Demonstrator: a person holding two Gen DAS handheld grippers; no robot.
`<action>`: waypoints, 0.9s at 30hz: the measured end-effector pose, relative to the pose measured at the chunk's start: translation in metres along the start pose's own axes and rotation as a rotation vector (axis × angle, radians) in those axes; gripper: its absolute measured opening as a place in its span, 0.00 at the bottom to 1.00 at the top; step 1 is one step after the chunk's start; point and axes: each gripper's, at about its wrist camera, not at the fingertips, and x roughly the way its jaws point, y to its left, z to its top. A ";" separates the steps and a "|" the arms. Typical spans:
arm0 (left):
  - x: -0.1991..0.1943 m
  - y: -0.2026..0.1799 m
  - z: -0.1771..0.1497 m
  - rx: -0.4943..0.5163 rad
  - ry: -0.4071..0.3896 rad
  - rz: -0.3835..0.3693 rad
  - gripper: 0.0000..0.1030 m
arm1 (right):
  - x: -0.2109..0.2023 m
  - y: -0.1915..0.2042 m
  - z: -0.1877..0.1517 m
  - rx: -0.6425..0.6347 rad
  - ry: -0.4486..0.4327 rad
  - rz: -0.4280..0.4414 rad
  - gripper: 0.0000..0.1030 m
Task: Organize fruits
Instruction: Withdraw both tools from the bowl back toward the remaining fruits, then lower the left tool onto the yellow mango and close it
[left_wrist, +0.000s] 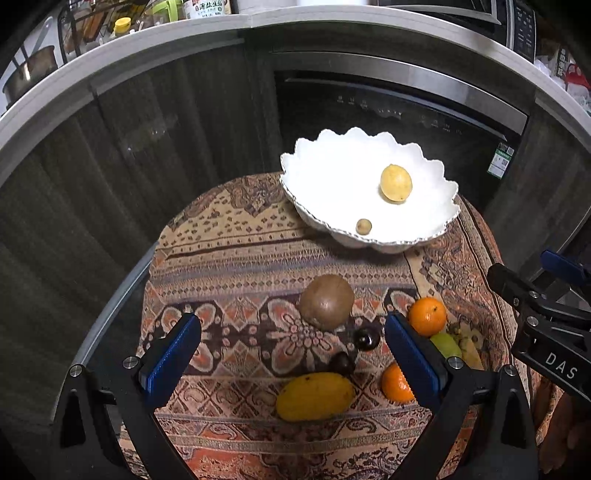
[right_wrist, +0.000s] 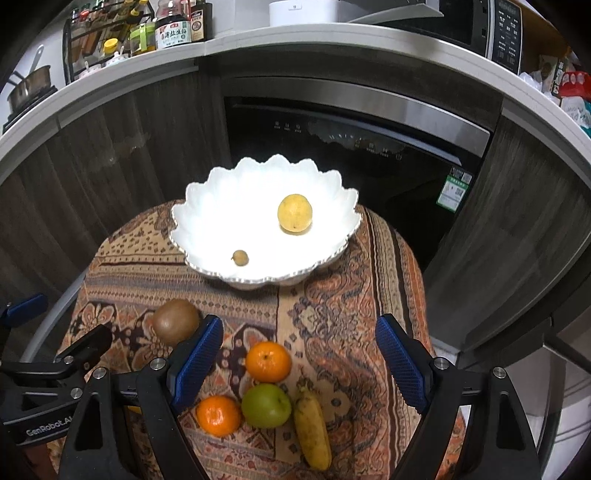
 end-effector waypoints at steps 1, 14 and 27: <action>0.001 0.000 -0.002 0.000 0.002 0.000 0.98 | 0.001 0.000 -0.003 -0.001 0.004 0.000 0.83; 0.018 -0.004 -0.031 0.009 0.031 -0.009 0.98 | 0.013 0.003 -0.034 -0.008 0.062 -0.003 0.83; 0.048 -0.007 -0.062 0.003 0.088 -0.017 0.98 | 0.030 0.006 -0.063 -0.007 0.107 -0.012 0.83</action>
